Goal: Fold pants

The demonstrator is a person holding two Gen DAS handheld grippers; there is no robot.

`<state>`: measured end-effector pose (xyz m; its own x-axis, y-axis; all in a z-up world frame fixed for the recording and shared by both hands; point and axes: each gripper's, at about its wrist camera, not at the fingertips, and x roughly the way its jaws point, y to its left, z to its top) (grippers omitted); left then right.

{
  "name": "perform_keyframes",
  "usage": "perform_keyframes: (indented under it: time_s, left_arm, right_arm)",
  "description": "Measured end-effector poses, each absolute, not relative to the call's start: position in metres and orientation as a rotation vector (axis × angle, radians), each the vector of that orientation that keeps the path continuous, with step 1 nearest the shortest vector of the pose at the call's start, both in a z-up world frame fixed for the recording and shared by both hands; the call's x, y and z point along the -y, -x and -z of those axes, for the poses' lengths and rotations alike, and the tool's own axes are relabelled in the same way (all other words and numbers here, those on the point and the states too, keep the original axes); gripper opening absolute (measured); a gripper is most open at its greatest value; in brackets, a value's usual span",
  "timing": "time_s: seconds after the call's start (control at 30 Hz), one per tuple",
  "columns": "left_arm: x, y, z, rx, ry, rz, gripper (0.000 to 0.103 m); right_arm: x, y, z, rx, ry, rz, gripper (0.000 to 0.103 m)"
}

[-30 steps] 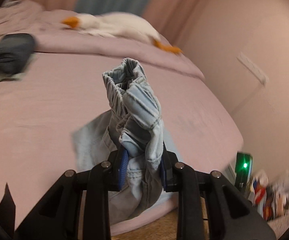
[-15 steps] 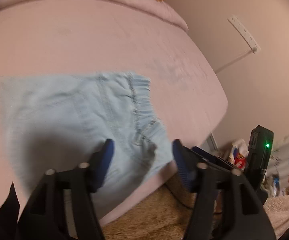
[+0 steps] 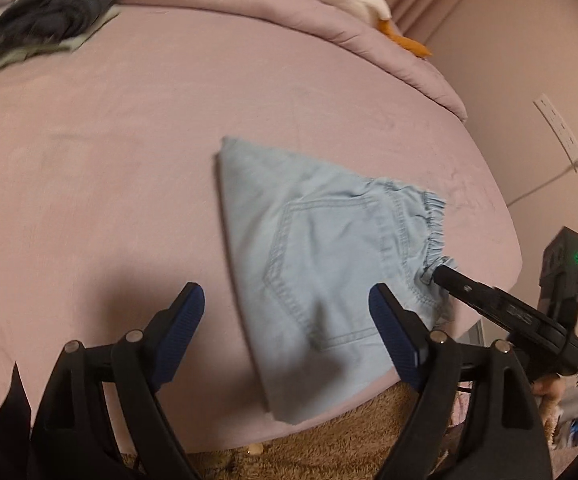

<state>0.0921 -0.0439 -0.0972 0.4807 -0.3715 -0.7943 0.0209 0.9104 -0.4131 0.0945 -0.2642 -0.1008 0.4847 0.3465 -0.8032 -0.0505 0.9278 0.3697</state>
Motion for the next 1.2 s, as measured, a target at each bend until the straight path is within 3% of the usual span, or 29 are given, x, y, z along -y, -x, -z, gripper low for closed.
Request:
perform_keyframes:
  time_s: [0.03,0.1,0.23,0.37,0.43,0.47,0.5,0.7,0.77,0.83,0.9,0.97,1.2]
  left_arm:
    - [0.042,-0.092,0.099,-1.052,0.377,0.24,0.084]
    - [0.04,-0.091,0.101,-1.059,0.375,0.232,0.084]
    - [0.033,-0.085,0.105,-1.078,0.369,0.216,0.084]
    - [0.033,-0.085,0.116,-1.12,0.34,0.192,0.084]
    - [0.033,-0.085,0.117,-1.123,0.34,0.193,0.084]
    - [0.033,-0.084,0.117,-1.124,0.342,0.197,0.084]
    - [0.032,-0.086,0.116,-1.125,0.341,0.196,0.084]
    - [0.031,-0.089,0.115,-1.118,0.355,0.191,0.084]
    - [0.029,-0.086,0.115,-1.115,0.355,0.191,0.084]
    - [0.027,-0.084,0.114,-1.11,0.355,0.192,0.084]
    - [0.026,-0.086,0.113,-1.111,0.359,0.188,0.084]
    - [0.025,-0.086,0.111,-1.106,0.361,0.188,0.084]
    - [0.031,-0.093,0.11,-1.098,0.344,0.201,0.084]
  right_arm:
    - [0.263,-0.097,0.103,-1.05,-0.303,-0.234,0.026]
    - [0.263,-0.094,0.096,-1.024,-0.298,-0.237,0.022]
    - [0.27,-0.083,0.075,-0.946,-0.253,-0.203,0.02]
    - [0.277,-0.095,0.105,-1.032,-0.26,-0.154,0.021]
    - [0.285,-0.095,0.109,-1.028,-0.272,-0.116,0.037]
    - [0.288,-0.094,0.106,-1.012,-0.272,-0.103,0.057]
    - [0.291,-0.094,0.103,-1.0,-0.272,-0.102,0.069]
    - [0.299,-0.124,0.106,-1.029,-0.327,-0.212,0.07]
    - [0.293,-0.13,0.122,-1.077,-0.36,-0.248,0.068]
    - [0.284,-0.131,0.131,-1.081,-0.338,-0.25,0.059]
    - [0.282,-0.126,0.125,-1.065,-0.312,-0.233,0.041]
    - [0.285,-0.113,0.107,-1.01,-0.336,-0.25,0.03]
    - [0.294,-0.085,0.08,-0.939,-0.277,-0.2,0.029]
